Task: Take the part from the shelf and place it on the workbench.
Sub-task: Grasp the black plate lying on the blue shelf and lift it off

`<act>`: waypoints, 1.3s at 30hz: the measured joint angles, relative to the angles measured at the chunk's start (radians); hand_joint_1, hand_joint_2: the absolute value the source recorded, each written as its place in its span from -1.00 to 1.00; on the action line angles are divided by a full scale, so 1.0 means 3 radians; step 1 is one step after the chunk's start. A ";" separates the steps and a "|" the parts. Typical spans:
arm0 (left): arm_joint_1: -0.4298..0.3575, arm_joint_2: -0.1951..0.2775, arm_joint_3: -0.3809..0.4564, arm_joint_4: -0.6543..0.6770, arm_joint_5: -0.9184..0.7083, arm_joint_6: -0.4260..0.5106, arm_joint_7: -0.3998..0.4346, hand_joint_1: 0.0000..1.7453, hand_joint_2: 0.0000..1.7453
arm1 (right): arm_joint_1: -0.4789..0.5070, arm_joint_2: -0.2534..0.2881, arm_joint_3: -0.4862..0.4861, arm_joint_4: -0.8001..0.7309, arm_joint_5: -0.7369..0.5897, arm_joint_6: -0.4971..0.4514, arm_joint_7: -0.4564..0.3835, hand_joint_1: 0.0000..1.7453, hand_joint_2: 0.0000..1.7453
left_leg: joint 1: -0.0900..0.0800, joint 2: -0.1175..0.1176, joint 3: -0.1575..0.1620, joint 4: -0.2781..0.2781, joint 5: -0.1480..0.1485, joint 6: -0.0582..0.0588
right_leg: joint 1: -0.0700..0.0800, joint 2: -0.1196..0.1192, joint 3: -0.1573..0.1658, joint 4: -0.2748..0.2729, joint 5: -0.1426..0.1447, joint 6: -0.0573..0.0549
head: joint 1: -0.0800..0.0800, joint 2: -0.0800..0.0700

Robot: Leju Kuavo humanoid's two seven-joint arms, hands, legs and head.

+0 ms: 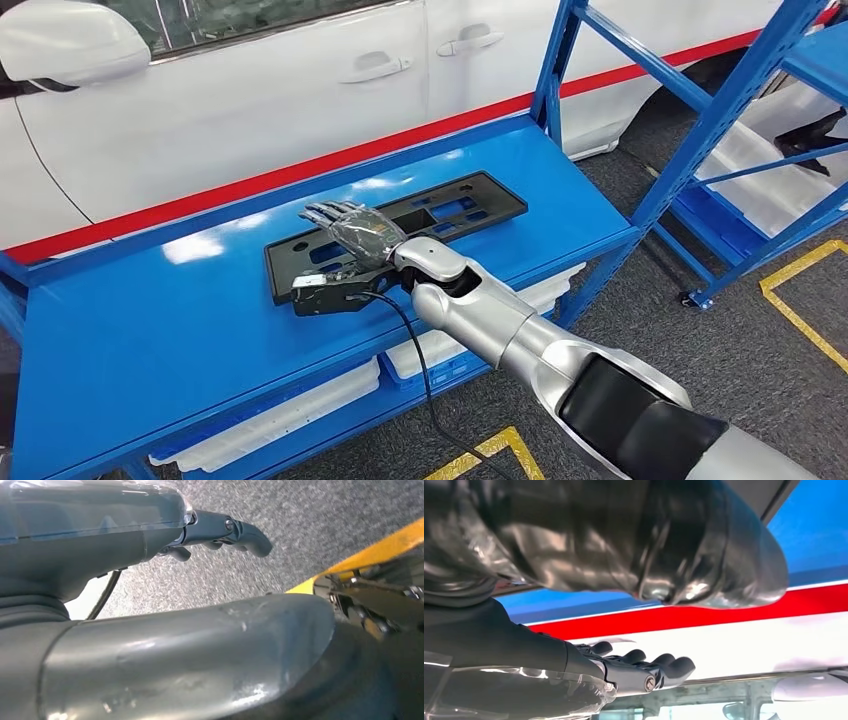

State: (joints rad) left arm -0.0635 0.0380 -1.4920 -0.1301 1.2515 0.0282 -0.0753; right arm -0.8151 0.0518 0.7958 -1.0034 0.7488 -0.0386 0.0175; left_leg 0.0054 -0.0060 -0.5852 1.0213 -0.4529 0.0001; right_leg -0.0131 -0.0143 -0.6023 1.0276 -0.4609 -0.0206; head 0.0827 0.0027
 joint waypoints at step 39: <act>0.0002 -0.0111 0.0000 0.0000 0.0057 0.0113 0.0012 -1.00 -1.00 | 0.0464 -0.0680 -0.0621 -0.0049 0.0382 -0.0124 0.0031 -1.00 1.00 | -0.0014 0.0000 0.0003 0.0006 -0.0003 0.0052 | -0.0010 -0.0002 0.0025 -0.0041 0.0027 0.0100 | 0.0000 0.0000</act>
State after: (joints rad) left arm -0.0629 0.0047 -1.4920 -0.1301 1.2685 0.0621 -0.0718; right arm -0.6760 -0.1521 0.6096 -1.0180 0.8634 -0.0759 0.0267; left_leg 0.0012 -0.0061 -0.5844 1.0232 -0.4539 0.0156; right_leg -0.0160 -0.0151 -0.5949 1.0153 -0.4528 0.0095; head 0.0828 0.0027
